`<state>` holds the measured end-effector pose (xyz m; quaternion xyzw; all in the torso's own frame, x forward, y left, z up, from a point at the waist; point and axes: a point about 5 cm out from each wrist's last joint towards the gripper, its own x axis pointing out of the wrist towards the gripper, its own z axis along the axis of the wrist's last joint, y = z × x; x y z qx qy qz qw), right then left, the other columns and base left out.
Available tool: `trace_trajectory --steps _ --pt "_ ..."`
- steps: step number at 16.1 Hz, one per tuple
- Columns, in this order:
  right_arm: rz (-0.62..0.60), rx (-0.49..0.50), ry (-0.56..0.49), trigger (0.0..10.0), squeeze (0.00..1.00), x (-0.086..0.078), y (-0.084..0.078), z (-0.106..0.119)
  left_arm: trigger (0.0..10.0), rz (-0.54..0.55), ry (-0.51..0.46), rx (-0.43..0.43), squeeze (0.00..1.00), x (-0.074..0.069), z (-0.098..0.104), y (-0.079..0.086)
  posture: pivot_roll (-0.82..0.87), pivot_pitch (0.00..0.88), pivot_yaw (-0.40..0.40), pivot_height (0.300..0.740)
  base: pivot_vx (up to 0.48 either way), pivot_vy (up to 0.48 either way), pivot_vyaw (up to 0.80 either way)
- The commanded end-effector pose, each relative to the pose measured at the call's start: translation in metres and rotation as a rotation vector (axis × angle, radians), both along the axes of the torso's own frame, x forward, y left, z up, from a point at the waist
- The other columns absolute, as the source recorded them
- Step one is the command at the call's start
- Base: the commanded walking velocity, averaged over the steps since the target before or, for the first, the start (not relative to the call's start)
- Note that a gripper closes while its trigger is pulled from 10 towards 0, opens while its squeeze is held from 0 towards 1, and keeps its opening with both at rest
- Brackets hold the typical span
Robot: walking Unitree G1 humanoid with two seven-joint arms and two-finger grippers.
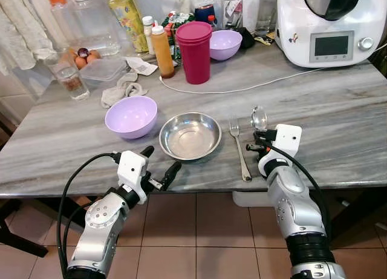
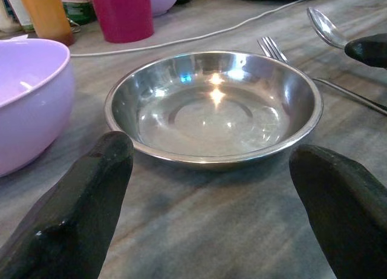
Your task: Setting the table
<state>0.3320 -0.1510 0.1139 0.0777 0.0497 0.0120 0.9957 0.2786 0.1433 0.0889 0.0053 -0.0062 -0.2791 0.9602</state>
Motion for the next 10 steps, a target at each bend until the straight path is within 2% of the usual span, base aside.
trace_trajectory --steps 1,5,6,10 --pt "-0.004 -0.009 0.025 10.0 0.0 0.0 0.0 -0.005 10.0 -0.003 -0.007 0.008 0.0 0.0 0.003 0.001 -0.27 0.087 0.138 0.74 0.0 0.0 0.0" --pt "-0.004 -0.006 0.046 10.0 0.0 0.0 -0.004 -0.01 10.0 -0.082 0.003 -0.038 0.0 -0.003 0.005 -0.008 -0.27 0.085 0.137 0.74 0.0 0.0 0.0" --pt "-0.003 -0.008 0.051 10.0 0.0 0.001 -0.004 -0.011 10.0 -0.133 -0.001 -0.067 0.0 -0.006 0.008 -0.014 -0.27 0.085 0.137 0.74 0.0 0.0 0.0" --pt "-0.005 -0.016 0.056 10.0 0.0 0.002 -0.007 -0.012 10.0 -0.157 -0.002 -0.077 0.0 -0.006 0.01 -0.017 -0.27 0.082 0.134 0.74 0.0 0.0 0.0"
